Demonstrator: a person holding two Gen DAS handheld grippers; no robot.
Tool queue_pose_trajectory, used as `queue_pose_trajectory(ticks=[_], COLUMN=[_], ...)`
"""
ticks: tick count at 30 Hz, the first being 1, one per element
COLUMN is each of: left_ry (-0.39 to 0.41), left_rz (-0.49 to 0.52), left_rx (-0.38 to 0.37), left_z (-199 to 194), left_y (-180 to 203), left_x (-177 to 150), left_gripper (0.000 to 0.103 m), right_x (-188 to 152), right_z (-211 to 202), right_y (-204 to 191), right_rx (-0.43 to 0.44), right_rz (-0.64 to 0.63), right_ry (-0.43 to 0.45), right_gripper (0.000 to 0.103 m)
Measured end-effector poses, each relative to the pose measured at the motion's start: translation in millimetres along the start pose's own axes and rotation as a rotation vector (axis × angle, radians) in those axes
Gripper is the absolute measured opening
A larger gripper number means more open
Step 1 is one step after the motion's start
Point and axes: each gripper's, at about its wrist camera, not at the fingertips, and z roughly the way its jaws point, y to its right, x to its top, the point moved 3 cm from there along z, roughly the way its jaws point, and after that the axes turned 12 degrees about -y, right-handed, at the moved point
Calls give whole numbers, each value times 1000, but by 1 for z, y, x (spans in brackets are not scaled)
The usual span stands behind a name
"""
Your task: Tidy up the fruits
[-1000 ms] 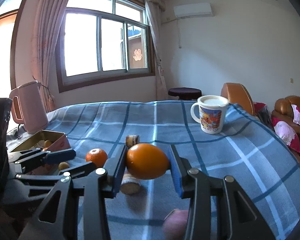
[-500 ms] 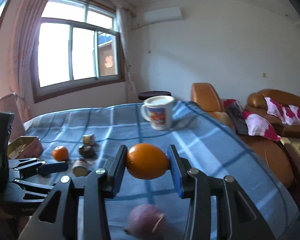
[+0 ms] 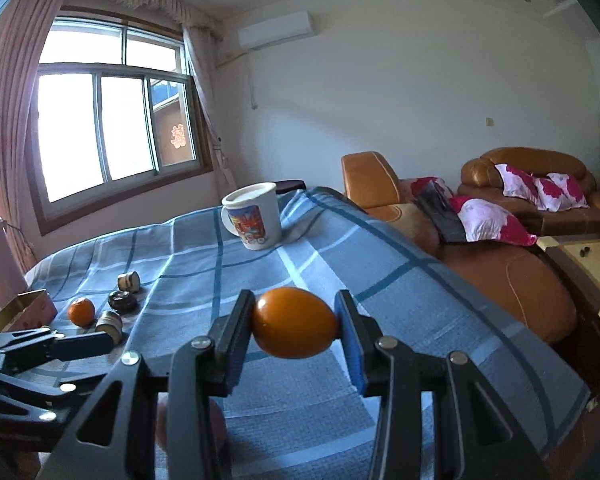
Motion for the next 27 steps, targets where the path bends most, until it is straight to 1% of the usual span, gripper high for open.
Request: queue_pose_trajectory(ticks=[1, 3, 6, 12, 15, 16, 17, 18, 19, 20, 22, 24, 27], left_ry=[7, 5, -22, -107, -160, -191, -194, -187, -185, -195, -190, -188, -159], left_rz=[23, 60, 94, 92, 86, 87, 83, 79, 79, 79, 70, 63, 36], left_rx=[-19, -19, -34, -73, -69, -73, -68, -67, -77, -94, -102, -103, -94], left_z=[-2, 0, 11, 42, 57, 64, 64, 63, 63, 64, 62, 59, 43], left_y=[6, 17, 27, 33, 34, 35, 35, 34, 34, 33, 31, 28, 14], left_x=[1, 1, 1, 4, 4, 4, 3, 4, 4, 3, 2, 1, 0], left_gripper=[69, 73, 74, 74, 74, 73, 73, 69, 54, 53, 53, 53, 53], right_x=[0, 1, 4, 4, 3, 2, 2, 1, 1, 1, 0, 0, 2], right_z=[-1, -3, -8, -12, -10, -9, -8, -8, -7, -7, -5, -5, -4], right_y=[1, 3, 7, 16, 15, 14, 13, 12, 11, 10, 7, 1, -10], right_rx=[-1, -6, -22, -25, -15, -13, -9, -6, -2, 1, 7, 17, 33], right_rz=[0, 2, 10, 27, 21, 20, 23, 22, 20, 18, 14, 4, -14], right_ry=[1, 6, 19, 25, 20, 18, 16, 15, 15, 14, 11, 6, 6], right_gripper=[44, 44, 44, 44, 44, 44, 44, 44, 44, 44, 44, 44, 44])
